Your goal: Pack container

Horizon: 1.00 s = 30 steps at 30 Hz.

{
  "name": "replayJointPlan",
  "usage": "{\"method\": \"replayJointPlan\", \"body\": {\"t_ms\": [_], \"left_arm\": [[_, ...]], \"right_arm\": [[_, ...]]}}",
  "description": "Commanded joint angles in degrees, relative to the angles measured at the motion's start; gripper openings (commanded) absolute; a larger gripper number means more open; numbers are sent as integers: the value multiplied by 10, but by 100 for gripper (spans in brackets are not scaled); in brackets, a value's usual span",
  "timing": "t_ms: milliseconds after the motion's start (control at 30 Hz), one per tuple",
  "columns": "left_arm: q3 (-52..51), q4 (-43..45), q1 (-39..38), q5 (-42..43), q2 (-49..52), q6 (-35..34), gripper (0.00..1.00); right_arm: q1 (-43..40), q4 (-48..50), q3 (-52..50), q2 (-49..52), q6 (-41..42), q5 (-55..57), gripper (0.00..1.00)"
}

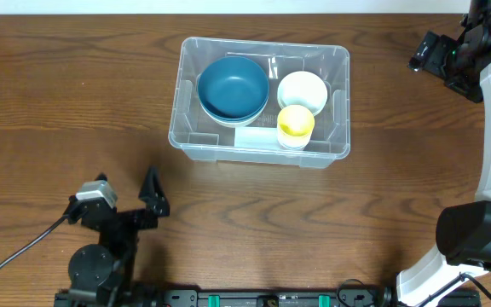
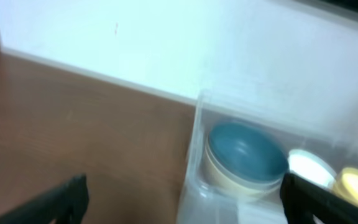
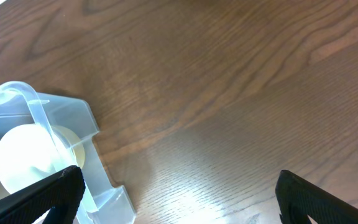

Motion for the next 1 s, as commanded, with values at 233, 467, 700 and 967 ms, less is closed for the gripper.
{"method": "replayJointPlan", "body": {"t_ms": [233, 467, 700, 967], "left_arm": [[-179, 282, 18, 30, -12, 0, 98], [-196, 255, 29, 30, -56, 0, 98], [-203, 205, 32, 30, -75, 0, 98], [-219, 130, 32, 29, -76, 15, 98]], "right_arm": [[-1, 0, 7, -9, -2, 4, 99], [-1, 0, 7, -9, -2, 4, 99], [-1, 0, 7, -9, -2, 4, 99], [-1, 0, 7, -9, -2, 4, 99]]}}
